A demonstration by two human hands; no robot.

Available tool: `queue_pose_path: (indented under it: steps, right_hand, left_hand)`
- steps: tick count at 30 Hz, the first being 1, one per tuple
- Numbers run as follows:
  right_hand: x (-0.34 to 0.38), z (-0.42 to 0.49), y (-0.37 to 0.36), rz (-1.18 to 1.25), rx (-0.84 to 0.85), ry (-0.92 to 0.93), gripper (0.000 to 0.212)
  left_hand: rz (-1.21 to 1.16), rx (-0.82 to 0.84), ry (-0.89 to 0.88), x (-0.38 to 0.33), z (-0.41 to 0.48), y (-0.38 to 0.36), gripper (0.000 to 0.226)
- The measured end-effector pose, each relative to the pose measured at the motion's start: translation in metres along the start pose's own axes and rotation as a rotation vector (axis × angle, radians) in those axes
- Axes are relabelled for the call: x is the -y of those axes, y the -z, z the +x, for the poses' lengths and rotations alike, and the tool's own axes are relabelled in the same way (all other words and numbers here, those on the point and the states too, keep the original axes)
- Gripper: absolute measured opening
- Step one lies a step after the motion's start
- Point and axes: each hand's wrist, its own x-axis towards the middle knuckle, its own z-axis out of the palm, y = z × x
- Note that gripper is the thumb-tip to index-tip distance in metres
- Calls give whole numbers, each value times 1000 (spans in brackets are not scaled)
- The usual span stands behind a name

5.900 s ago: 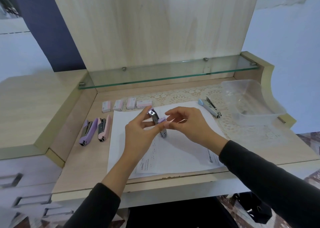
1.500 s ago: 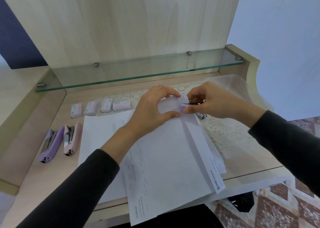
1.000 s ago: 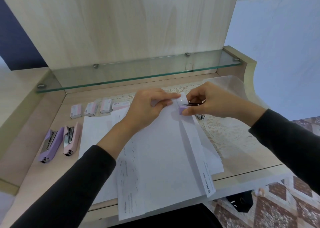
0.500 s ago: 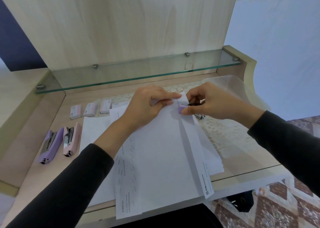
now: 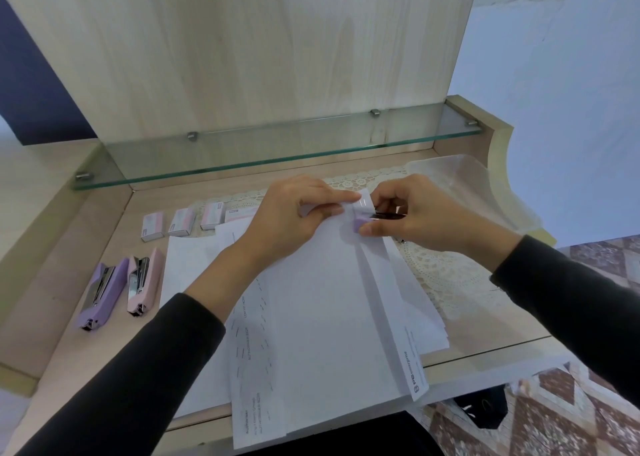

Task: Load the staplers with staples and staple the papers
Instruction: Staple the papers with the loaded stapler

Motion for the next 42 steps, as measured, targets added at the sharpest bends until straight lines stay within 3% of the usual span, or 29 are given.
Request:
queue_pose_path:
  steps: [4, 10, 16, 29, 42]
  right_hand:
    - [2, -3, 4, 19, 47, -28, 26]
    - [3, -5, 5, 3, 74, -34, 21]
    - [-1, -3, 4, 27, 61, -11, 31]
    - [3, -3, 7, 94, 81, -37, 28]
    - [7, -4, -1, -83, 7, 13, 29]
  left_hand:
    - [-14, 19, 12, 1, 0, 3, 24]
    - [-1, 50, -9, 1, 0, 5, 23]
    - [-12, 55, 6, -2, -1, 5, 23]
    - [5, 54, -16, 2, -2, 8, 24]
    - [10, 72, -34, 0, -2, 8, 24]
